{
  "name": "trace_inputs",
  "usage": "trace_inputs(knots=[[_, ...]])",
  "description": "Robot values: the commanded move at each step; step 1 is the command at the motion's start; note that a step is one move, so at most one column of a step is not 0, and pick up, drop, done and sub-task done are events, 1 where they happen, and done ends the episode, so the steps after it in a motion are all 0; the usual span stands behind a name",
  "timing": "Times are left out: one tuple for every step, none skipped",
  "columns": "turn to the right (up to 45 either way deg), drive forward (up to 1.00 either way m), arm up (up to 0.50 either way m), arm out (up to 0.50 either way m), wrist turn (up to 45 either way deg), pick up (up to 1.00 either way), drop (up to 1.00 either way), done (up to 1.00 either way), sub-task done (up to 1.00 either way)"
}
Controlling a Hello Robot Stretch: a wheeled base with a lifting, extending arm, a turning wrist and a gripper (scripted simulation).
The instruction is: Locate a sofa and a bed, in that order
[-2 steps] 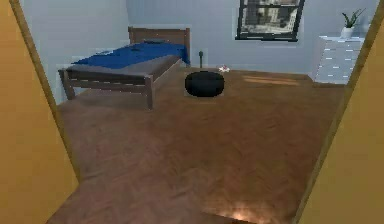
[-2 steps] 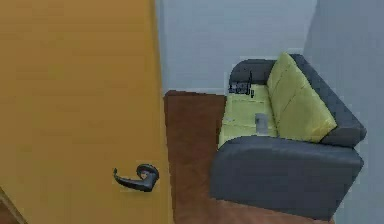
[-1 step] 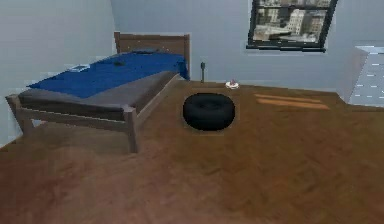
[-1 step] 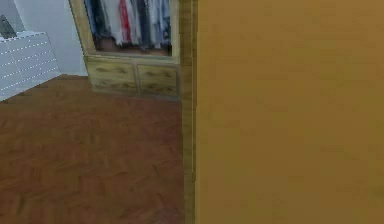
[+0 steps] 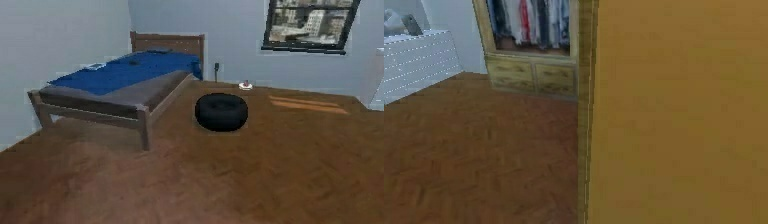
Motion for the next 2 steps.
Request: trace_inputs(knots=[[0.0, 1.0, 0.0, 0.0, 0.0, 0.0, 0.0, 0.0, 0.0], [-6.0, 0.0, 0.0, 0.0, 0.0, 0.0, 0.0, 0.0, 0.0]])
